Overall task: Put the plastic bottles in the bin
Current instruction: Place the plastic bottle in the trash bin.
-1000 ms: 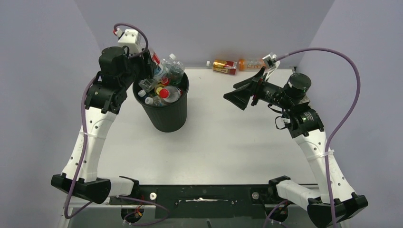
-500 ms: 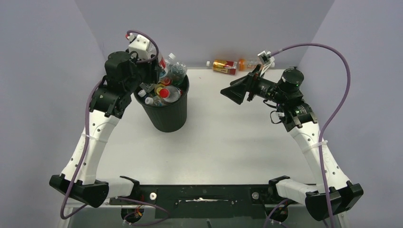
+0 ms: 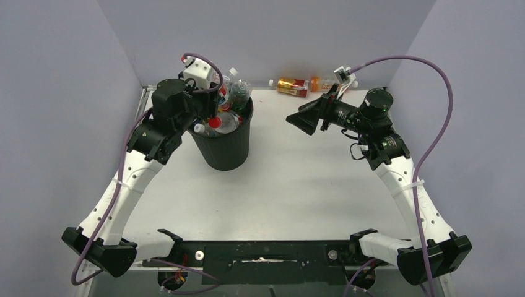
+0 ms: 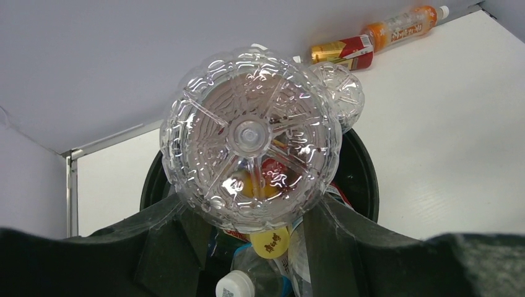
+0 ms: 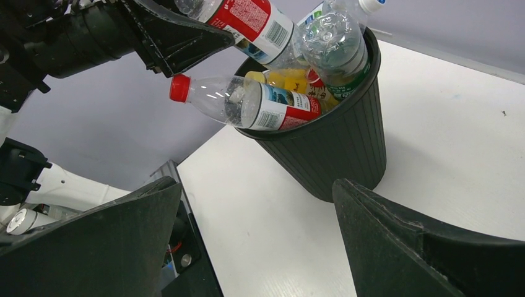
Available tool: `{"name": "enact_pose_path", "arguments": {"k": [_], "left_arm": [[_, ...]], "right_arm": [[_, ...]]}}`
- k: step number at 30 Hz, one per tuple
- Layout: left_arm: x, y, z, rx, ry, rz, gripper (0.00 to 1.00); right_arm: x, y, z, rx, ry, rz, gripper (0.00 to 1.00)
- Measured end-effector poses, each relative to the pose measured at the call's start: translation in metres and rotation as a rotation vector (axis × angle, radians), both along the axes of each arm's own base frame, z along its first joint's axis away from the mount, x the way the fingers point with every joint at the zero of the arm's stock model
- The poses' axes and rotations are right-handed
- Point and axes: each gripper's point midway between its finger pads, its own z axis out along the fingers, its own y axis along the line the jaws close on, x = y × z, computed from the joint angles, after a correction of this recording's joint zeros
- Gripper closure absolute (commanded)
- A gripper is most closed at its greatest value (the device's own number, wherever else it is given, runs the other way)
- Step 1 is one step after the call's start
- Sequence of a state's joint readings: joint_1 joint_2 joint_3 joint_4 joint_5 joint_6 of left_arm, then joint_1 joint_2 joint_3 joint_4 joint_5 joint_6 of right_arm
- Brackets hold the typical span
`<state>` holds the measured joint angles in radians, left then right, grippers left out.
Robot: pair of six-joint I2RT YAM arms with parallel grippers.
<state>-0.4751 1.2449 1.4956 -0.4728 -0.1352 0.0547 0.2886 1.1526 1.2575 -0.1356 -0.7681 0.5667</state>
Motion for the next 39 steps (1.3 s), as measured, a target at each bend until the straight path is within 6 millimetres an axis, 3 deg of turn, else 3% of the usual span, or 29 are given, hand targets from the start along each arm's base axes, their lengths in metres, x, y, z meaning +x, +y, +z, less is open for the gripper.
{"name": "enact_pose_path", "arguments": {"k": [6,10,14,19,22,24,26,39], "left_arm": [[0.005,0.0,-0.004,-0.019,-0.003,0.014,0.5],[0.005,0.001,-0.009,-0.023,0.009,0.02,0.42],[-0.002,0.003,-0.029,-0.006,0.088,0.023,0.37],[-0.01,0.006,-0.032,0.007,0.134,0.027,0.35],[-0.014,0.008,-0.023,-0.001,0.134,0.029,0.33],[-0.016,0.009,-0.013,-0.012,0.122,0.03,0.23],[-0.018,0.009,-0.003,-0.023,0.108,0.028,0.2],[-0.032,0.015,0.046,-0.084,0.052,0.03,0.16]], "right_arm": [[0.0,0.0,-0.004,-0.003,0.009,0.001,0.0],[0.001,0.0,-0.006,-0.004,0.012,0.0,0.0],[0.0,0.0,-0.006,-0.004,0.012,0.001,0.01],[0.0,0.0,-0.006,-0.003,0.012,0.001,0.01],[0.001,0.001,-0.007,-0.001,0.01,0.003,0.01],[0.001,0.001,-0.009,-0.001,0.016,0.004,0.01],[0.001,0.001,-0.011,-0.001,0.022,0.004,0.01],[0.001,0.001,-0.012,0.001,0.025,0.002,0.01]]}}
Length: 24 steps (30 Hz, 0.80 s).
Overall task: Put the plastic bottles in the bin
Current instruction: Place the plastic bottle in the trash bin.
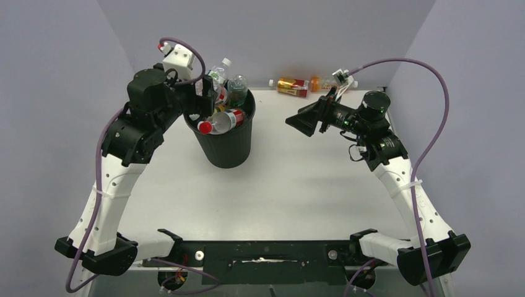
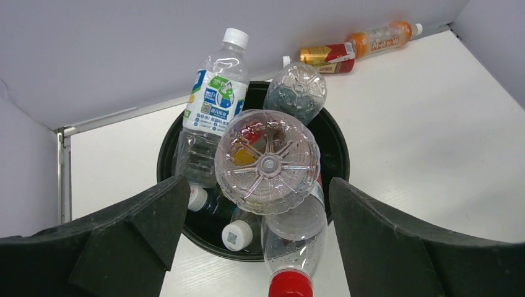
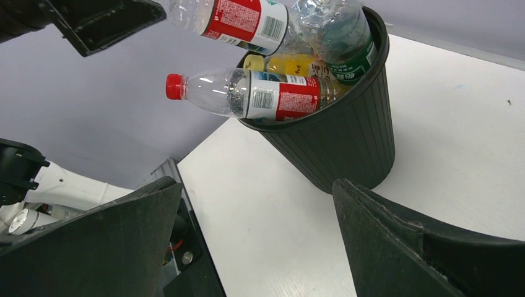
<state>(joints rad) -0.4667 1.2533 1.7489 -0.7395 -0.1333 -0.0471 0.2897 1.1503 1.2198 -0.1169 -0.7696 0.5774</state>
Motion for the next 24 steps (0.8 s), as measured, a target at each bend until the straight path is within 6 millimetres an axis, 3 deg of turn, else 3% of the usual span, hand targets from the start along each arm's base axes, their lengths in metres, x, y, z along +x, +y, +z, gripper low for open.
{"name": "enact_pose_path", "arguments": {"k": [6,9,12,15,20,24], "left_arm": [[-0.009,0.01,0.027,-0.039,-0.043,0.036,0.16],[-0.013,0.016,0.033,-0.052,-0.049,0.062,0.15],[-0.017,0.022,0.033,-0.06,-0.043,0.09,0.15],[-0.02,0.027,0.031,-0.062,-0.03,0.112,0.15],[-0.03,0.035,0.023,-0.067,-0.013,0.137,0.15],[-0.035,0.039,0.013,-0.064,0.008,0.147,0.15]], "right_arm": [[0.013,-0.005,-0.002,-0.046,0.015,-0.056,0.02],[0.038,-0.013,0.001,-0.082,0.021,-0.123,0.02],[0.076,-0.035,-0.008,-0.112,0.052,-0.226,0.02],[0.119,-0.073,-0.037,-0.134,0.137,-0.352,0.02],[0.184,-0.137,-0.114,-0.161,0.313,-0.538,0.01],[0.228,-0.161,-0.164,-0.161,0.396,-0.589,0.06]]}}
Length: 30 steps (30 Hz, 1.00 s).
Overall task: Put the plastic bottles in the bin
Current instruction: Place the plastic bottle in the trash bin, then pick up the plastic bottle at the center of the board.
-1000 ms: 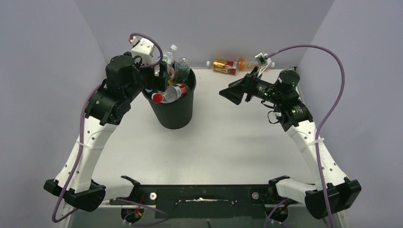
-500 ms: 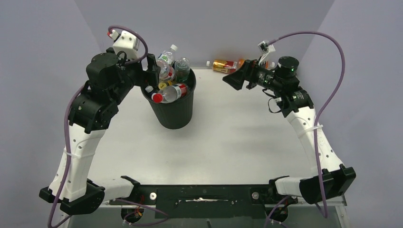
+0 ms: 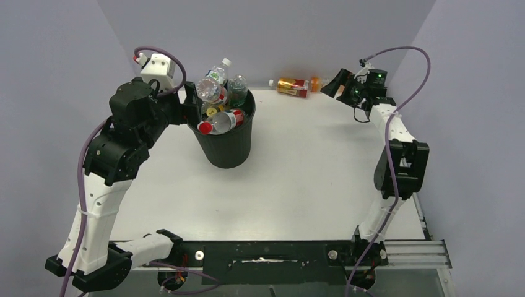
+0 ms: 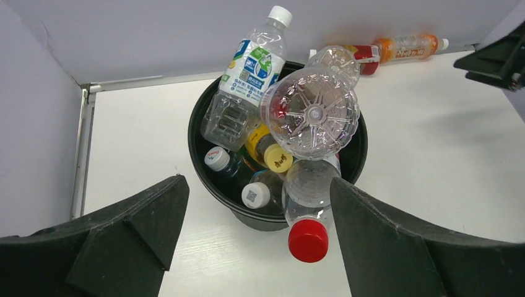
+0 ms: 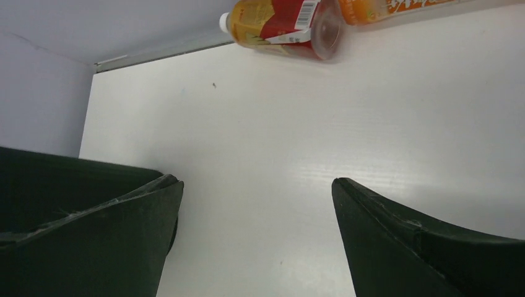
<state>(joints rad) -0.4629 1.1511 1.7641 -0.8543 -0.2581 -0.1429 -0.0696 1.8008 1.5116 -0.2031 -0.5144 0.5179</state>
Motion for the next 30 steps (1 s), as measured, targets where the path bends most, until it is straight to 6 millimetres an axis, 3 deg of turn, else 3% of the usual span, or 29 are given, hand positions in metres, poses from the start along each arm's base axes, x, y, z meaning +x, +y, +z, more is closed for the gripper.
{"name": "enact_pose_path", "arguments": {"k": [5,11,22,25,30], "left_arm": [[0.001,0.0,-0.007,0.003,0.023,0.003,0.15],[0.002,-0.001,-0.009,-0.003,0.032,0.005,0.14],[0.002,-0.004,-0.027,-0.006,0.084,-0.005,0.14],[0.001,-0.005,-0.029,-0.006,0.091,-0.008,0.14],[0.001,-0.006,-0.032,-0.005,0.1,-0.013,0.14]], "right_arm": [[0.064,-0.003,-0.038,0.004,-0.006,0.0,0.12],[0.126,0.002,-0.051,0.009,-0.135,0.029,0.1],[0.182,0.03,-0.06,0.123,-0.333,0.049,0.13],[0.193,0.042,-0.07,0.186,-0.348,0.048,0.14],[0.2,0.068,-0.103,0.25,-0.312,0.045,0.16]]}}
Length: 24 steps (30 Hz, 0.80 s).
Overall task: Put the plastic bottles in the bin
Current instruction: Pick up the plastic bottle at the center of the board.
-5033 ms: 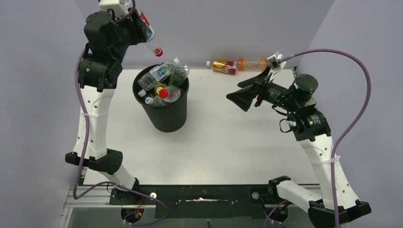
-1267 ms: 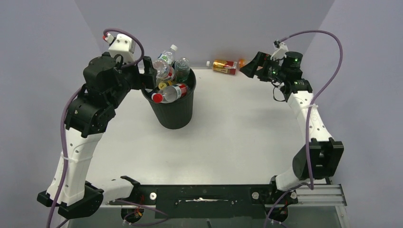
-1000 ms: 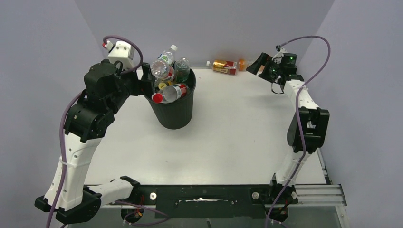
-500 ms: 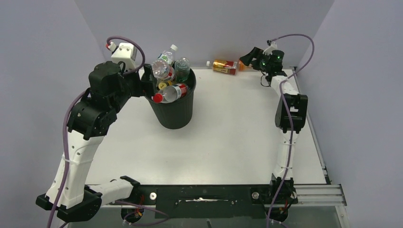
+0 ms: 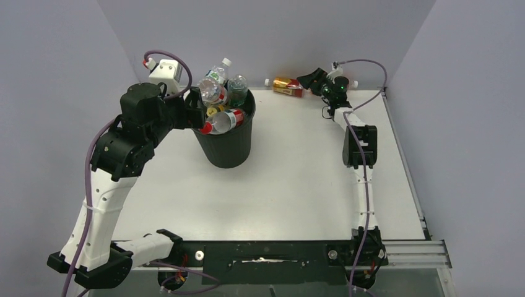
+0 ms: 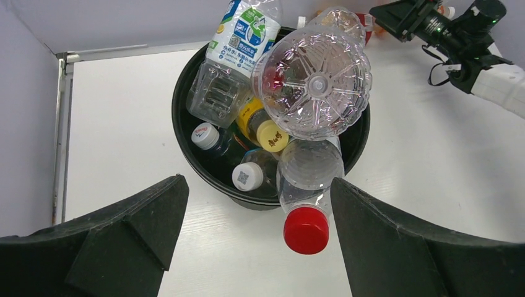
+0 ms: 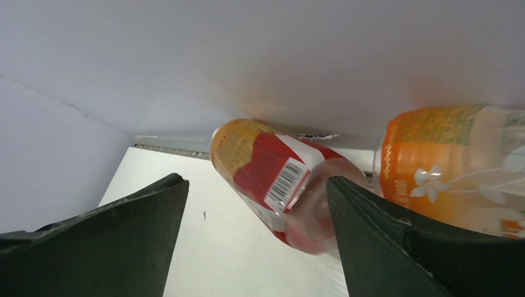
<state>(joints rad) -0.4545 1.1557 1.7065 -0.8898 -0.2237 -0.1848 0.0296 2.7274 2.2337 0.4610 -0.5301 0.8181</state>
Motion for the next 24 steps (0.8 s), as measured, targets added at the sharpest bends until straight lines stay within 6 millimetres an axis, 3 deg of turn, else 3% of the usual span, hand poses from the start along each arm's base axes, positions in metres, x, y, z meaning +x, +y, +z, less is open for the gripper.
{"name": "enact_pose_path", "arguments": {"k": [6,11,21,24], "left_arm": [[0.0,-0.001,-0.003,0.002,0.007,-0.004,0.14],[0.001,-0.003,-0.013,0.005,0.031,-0.009,0.14],[0.0,-0.006,-0.027,-0.001,0.062,-0.021,0.14],[-0.001,-0.006,-0.026,-0.007,0.059,-0.024,0.14]], "right_arm": [[-0.007,0.025,-0.024,0.025,0.047,0.025,0.21],[-0.043,0.047,-0.059,0.008,0.134,0.056,0.23],[-0.098,0.076,-0.058,-0.095,0.155,0.135,0.25],[-0.111,0.079,-0.044,-0.142,0.143,0.153,0.23]]}}
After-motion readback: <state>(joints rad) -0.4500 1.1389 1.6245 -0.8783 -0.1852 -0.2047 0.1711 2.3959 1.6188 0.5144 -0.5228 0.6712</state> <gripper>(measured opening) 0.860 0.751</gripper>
